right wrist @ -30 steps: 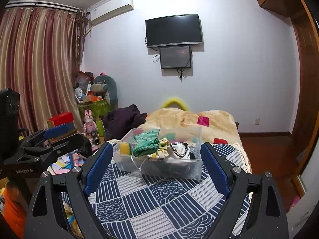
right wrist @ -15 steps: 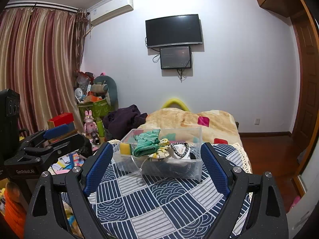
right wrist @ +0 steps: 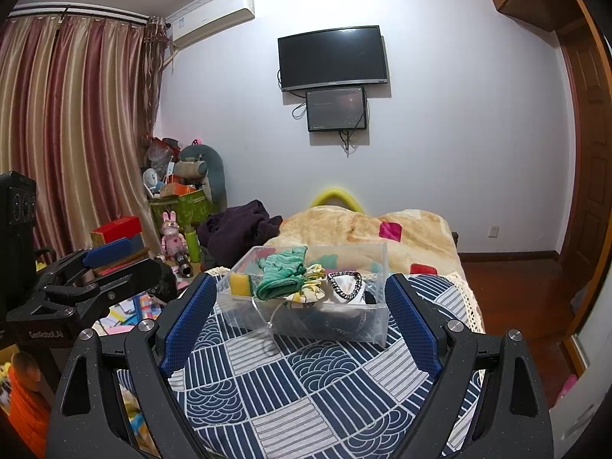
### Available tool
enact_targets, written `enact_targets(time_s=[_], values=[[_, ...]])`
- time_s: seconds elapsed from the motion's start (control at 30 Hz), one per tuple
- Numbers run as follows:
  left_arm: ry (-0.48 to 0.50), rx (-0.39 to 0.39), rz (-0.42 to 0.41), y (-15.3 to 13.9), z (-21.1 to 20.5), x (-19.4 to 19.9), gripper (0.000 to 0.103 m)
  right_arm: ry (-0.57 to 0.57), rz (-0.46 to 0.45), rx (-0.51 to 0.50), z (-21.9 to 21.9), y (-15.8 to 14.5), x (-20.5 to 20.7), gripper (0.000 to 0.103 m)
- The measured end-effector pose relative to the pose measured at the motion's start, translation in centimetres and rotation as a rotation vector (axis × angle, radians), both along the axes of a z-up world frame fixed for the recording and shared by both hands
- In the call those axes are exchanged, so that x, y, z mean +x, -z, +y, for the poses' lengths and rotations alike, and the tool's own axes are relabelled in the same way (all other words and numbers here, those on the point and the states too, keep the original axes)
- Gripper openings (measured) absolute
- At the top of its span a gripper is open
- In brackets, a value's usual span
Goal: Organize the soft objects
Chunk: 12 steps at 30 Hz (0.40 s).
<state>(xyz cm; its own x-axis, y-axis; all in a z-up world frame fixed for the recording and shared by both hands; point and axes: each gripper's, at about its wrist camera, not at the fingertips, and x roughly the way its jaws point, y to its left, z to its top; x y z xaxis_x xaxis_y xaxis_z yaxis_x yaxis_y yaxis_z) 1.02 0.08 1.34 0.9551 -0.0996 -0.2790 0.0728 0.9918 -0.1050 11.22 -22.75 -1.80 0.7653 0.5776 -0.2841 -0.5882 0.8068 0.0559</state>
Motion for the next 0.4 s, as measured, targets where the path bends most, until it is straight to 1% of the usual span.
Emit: enact_targets(time_s=[0.23, 0.4], values=[[0.004, -0.02, 0.018, 0.24, 0.11, 0.18, 0.103, 0.004, 0.002, -0.002, 0.11, 0.02, -0.09, 0.089], [0.009, -0.015, 0.025, 0.33, -0.02, 0.25, 0.103, 0.002, 0.006, -0.003, 0.14, 0.24, 0.06, 0.089]])
